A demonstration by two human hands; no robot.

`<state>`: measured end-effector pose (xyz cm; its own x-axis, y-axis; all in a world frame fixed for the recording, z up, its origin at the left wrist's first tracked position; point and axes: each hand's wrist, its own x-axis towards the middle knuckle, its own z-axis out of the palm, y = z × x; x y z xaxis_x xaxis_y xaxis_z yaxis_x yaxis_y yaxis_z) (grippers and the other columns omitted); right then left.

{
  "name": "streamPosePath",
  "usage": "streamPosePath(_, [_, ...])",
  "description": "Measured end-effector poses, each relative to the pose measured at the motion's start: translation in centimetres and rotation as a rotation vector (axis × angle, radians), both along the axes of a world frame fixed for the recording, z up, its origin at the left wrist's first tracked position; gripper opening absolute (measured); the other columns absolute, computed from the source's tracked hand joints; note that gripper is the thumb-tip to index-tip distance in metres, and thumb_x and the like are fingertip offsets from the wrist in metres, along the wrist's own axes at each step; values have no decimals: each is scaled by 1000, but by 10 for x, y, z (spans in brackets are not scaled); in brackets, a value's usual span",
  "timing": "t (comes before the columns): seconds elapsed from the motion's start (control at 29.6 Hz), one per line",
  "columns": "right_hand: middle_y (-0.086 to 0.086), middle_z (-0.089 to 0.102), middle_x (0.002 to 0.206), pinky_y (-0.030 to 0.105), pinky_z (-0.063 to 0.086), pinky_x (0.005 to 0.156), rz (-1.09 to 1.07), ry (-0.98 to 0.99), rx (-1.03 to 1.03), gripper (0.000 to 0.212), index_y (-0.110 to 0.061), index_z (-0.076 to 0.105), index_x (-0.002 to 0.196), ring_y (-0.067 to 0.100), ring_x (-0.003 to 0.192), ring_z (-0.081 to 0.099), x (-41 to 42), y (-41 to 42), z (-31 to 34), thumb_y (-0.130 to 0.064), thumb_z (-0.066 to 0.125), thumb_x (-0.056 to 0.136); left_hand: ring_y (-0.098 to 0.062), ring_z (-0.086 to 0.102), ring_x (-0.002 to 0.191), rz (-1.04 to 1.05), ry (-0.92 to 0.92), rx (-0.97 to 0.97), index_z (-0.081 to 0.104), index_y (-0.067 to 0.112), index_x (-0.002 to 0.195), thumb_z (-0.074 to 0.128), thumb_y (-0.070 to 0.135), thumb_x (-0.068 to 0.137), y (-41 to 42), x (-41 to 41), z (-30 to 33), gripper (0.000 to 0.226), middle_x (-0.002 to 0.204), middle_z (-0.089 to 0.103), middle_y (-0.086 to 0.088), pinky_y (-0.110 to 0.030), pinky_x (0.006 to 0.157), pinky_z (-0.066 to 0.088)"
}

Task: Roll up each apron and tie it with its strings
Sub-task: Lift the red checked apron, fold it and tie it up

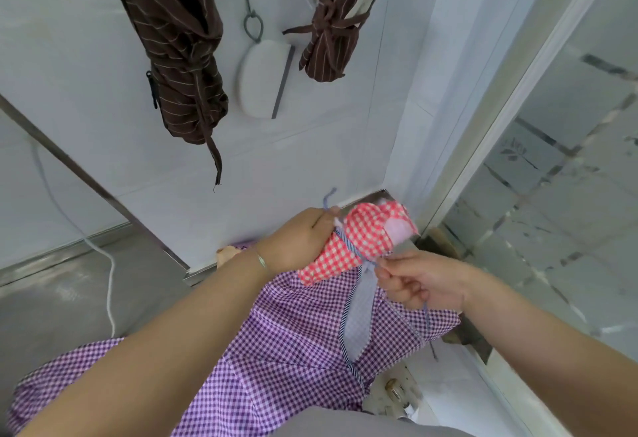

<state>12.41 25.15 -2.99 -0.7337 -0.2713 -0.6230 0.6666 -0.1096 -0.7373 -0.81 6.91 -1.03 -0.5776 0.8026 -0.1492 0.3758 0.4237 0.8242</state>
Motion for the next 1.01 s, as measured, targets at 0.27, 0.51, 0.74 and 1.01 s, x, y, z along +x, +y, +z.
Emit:
streamPosePath(0.27, [3, 69, 73, 23, 54, 68, 146, -141, 160, 27, -2, 60, 90, 11, 68, 66, -34, 8, 31, -13, 38, 102, -15, 34, 49, -351, 334, -136, 36, 10, 61, 23, 35, 105, 4, 29, 18, 52, 54, 35, -4, -37, 59, 34])
streamPosePath(0.51, [-3, 50, 54, 21, 38, 49, 363, 36, 646, 33, -13, 60, 68, 5, 45, 45, -57, -13, 37, -13, 47, 98, -5, 35, 54, -376, 429, -314, 26, 27, 66, 22, 31, 106, 7, 32, 2, 40, 61, 34, 7, -27, 60, 18])
streamPosePath(0.74, [-3, 52, 85, 28, 41, 73, 351, 326, 868, 26, -11, 55, 98, 12, 80, 50, -41, -46, -7, -31, 38, 103, -6, 38, 54, -292, 78, -303, 39, 26, 68, 22, 30, 106, -19, 28, -53, 41, 62, 43, 5, -20, 53, 29])
streamPosePath(1.01, [2, 59, 99, 28, 34, 53, 231, 795, 1299, 17, -12, 55, 101, 14, 66, 51, -30, -73, -97, -21, 42, 95, -24, 51, 69, -212, 147, -443, 54, 6, 90, 29, 22, 104, -32, 19, -108, 33, 84, 60, -16, -40, 69, 43])
